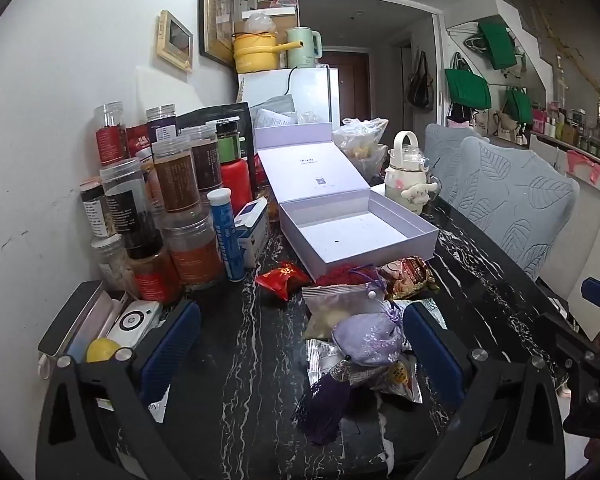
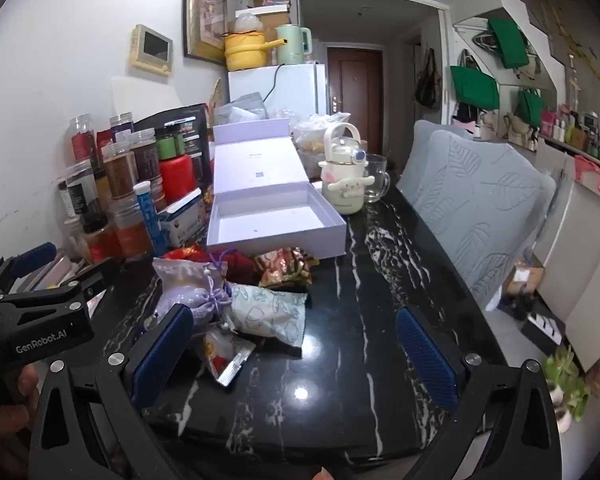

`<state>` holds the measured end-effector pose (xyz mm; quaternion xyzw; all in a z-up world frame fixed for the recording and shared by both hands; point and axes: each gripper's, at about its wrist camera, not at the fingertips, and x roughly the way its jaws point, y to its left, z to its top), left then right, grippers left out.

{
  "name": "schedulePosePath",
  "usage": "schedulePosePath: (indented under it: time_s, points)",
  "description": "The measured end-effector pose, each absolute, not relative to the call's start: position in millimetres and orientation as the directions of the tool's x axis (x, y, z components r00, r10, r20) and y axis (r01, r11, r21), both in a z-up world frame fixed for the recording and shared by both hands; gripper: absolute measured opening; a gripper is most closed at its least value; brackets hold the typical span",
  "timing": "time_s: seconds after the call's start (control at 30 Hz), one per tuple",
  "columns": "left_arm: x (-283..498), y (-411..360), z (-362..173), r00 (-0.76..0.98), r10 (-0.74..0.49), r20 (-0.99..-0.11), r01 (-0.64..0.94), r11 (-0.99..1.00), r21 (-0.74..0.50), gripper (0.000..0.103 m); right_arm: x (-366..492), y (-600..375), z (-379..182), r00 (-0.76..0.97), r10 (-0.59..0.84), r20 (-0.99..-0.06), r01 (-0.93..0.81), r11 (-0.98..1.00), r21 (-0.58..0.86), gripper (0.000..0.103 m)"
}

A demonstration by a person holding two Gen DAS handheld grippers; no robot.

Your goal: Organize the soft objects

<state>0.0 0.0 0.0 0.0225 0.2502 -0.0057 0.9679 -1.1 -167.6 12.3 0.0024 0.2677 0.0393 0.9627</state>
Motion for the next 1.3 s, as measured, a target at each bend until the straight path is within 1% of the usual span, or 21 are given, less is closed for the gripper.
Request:
schedulePosePath:
  time_s: [0.13, 0.23, 0.27, 1.3]
  points:
    - [1, 0, -1, 0.876, 0.025, -0.481, -0.003, 0.999, 0.047, 0.103, -2, -169, 13, 0.857, 0.072, -0.510, -0.071, 0.997, 0.022, 0.103]
    - [2, 4, 0, 0.875, -0.001, -0.484, 0.015, 1.000, 0.025, 0.103, -2, -173, 13, 0.858, 0.072, -0.509, -0.066, 0.997, 0.030, 0.103]
    - [3, 4, 0, 0.874, -0.001, -0.486, 0.016, 1.000, 0.026, 0.103, -2, -164, 12, 0.857, 0.065, -0.512, -0.076, 0.997, -0.001, 0.103]
    - [-3, 3, -2, 0.862, -0.006, -0.507, 0.026, 0.999, 0.033, 0.103, -1, -160, 10, 0.852, 0.067, -0.519, -0.082, 0.997, -0.007, 0.103]
